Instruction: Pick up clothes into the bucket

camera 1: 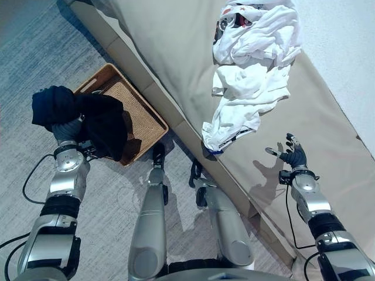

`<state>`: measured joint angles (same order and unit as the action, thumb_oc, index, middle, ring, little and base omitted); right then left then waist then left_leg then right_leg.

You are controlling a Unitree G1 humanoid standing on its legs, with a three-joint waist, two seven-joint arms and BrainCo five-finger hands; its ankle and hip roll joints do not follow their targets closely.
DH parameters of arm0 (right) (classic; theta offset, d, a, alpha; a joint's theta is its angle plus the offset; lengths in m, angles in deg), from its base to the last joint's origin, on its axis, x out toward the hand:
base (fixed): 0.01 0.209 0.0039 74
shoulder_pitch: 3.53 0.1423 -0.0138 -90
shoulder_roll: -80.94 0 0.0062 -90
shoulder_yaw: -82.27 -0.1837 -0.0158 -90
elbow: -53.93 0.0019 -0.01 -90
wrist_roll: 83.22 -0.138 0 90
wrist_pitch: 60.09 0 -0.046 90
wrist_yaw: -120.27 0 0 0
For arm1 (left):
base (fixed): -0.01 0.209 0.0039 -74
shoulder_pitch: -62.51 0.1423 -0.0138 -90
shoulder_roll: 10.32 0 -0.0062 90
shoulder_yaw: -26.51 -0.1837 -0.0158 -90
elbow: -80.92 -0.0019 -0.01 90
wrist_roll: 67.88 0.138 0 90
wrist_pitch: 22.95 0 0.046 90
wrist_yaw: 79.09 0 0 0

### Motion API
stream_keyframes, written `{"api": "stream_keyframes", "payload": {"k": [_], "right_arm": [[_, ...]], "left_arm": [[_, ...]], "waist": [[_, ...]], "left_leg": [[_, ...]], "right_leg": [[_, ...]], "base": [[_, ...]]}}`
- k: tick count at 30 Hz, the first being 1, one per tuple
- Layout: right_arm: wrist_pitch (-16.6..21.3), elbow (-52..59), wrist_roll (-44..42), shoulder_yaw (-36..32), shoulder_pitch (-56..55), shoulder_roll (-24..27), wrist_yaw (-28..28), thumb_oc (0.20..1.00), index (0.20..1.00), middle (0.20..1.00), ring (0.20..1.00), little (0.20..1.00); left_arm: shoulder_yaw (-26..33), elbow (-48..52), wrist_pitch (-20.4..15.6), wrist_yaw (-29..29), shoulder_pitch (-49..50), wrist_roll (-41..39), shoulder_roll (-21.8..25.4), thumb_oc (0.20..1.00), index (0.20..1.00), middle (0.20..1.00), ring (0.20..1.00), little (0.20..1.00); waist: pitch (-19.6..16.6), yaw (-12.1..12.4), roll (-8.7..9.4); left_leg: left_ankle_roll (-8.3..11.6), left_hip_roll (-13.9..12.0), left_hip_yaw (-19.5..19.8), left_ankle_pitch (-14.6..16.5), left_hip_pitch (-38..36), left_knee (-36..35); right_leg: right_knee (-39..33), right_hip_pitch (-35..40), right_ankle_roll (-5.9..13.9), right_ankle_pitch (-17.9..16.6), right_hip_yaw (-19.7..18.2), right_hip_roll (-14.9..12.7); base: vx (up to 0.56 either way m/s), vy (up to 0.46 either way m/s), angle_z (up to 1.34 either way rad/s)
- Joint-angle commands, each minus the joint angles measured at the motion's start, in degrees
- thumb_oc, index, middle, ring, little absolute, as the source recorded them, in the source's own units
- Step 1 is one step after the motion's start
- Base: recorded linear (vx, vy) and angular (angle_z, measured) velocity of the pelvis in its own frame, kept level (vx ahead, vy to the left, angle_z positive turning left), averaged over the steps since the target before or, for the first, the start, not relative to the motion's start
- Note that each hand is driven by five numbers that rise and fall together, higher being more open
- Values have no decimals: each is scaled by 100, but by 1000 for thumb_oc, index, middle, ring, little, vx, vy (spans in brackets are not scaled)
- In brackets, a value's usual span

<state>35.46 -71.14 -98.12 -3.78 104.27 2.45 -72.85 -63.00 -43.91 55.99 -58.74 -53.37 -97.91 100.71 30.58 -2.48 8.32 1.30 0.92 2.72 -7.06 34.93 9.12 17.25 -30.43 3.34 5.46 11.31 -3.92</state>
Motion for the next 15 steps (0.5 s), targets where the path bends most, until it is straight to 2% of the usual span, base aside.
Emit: {"api": "stream_keyframes", "payload": {"k": [1, 7, 15], "right_arm": [[292, 107, -251, 42, 66, 268, -222, 1000, 1000, 1000, 1000, 1000], [342, 122, -328, 41, 184, 311, -316, 1000, 1000, 1000, 1000, 1000], [460, 351, -460, -69, 370, 353, -571, 1000, 1000, 1000, 1000, 1000]], "left_arm": [[81, 268, -480, 113, -356, 43, 295, 200, 200, 200, 200, 200], [-78, -42, -360, 146, -542, 129, 335, 200, 200, 200, 200, 200], [-129, -652, -177, 277, -699, 226, 279, 200, 200, 200, 200, 200]], "waist": [[-79, -8, 209], [-79, -123, 222], [-79, -322, 364]], "left_leg": [[178, -94, 171, 929, 202, 1113], [187, -105, 170, 883, 530, 1145], [166, -170, 114, 1017, 1191, 1573]], "right_leg": [[-824, -112, 464, -964, -106, -504], [-790, -467, 465, -1010, -110, -477], [-666, -1105, 482, -1094, -200, -394]], "base": [[-11, -7, -4], [-5, -1, -1], [-5, 7, -6]]}}
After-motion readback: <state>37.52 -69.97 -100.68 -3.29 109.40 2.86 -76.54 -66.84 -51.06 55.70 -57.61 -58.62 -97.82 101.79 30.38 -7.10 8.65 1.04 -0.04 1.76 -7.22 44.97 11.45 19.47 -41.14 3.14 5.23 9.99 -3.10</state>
